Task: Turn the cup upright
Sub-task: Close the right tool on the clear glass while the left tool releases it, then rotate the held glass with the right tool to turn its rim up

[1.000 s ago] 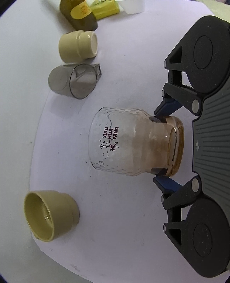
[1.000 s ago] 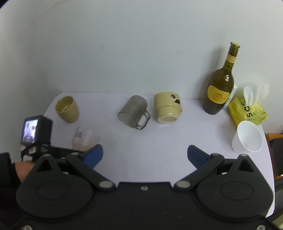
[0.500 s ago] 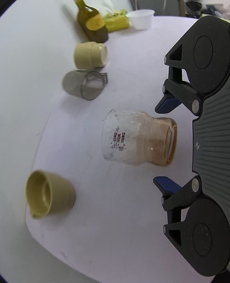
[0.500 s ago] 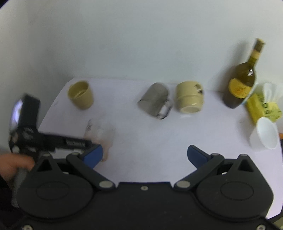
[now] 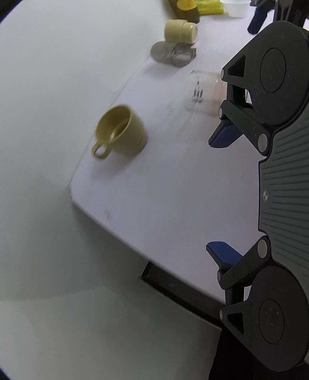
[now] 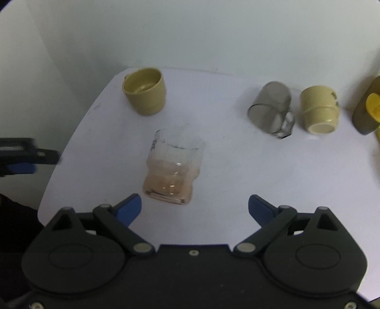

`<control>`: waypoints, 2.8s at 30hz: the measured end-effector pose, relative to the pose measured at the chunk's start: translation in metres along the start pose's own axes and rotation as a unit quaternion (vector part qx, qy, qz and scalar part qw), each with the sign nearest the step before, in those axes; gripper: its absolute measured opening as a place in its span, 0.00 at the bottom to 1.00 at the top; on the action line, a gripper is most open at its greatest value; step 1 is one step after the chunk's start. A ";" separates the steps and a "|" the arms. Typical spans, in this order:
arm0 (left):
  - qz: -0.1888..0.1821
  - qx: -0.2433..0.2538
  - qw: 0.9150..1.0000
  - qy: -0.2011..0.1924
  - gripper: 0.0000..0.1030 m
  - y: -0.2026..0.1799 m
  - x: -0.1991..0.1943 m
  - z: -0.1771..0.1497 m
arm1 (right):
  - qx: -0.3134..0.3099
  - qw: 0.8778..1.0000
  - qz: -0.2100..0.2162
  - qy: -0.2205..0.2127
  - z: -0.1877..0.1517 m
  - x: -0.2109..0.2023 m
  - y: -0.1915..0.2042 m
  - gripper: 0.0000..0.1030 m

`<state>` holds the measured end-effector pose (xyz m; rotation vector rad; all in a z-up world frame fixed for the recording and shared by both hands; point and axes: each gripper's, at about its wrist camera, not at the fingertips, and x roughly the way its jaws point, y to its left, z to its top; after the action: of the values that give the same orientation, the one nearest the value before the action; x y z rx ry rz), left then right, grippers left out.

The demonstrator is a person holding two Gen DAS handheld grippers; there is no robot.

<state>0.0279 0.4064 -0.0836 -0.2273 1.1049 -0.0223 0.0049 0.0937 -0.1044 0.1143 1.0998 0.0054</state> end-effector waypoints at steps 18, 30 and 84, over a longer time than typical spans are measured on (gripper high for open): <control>-0.022 -0.014 0.999 -0.022 0.82 0.051 -0.021 0.012 | 0.003 0.999 -0.022 0.047 0.016 0.072 0.034 0.68; -0.034 -0.009 0.999 -0.017 0.82 0.053 -0.016 0.012 | 0.026 0.997 -0.048 0.046 -0.010 0.057 0.025 0.68; -0.063 0.013 0.998 -0.019 0.82 0.036 -0.009 0.017 | 0.038 0.996 -0.063 0.047 0.010 0.024 0.005 0.69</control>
<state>0.0357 0.4459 -0.0748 -0.2720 1.0508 -0.1435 0.0253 0.0994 -0.1208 0.1135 1.2009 -0.1459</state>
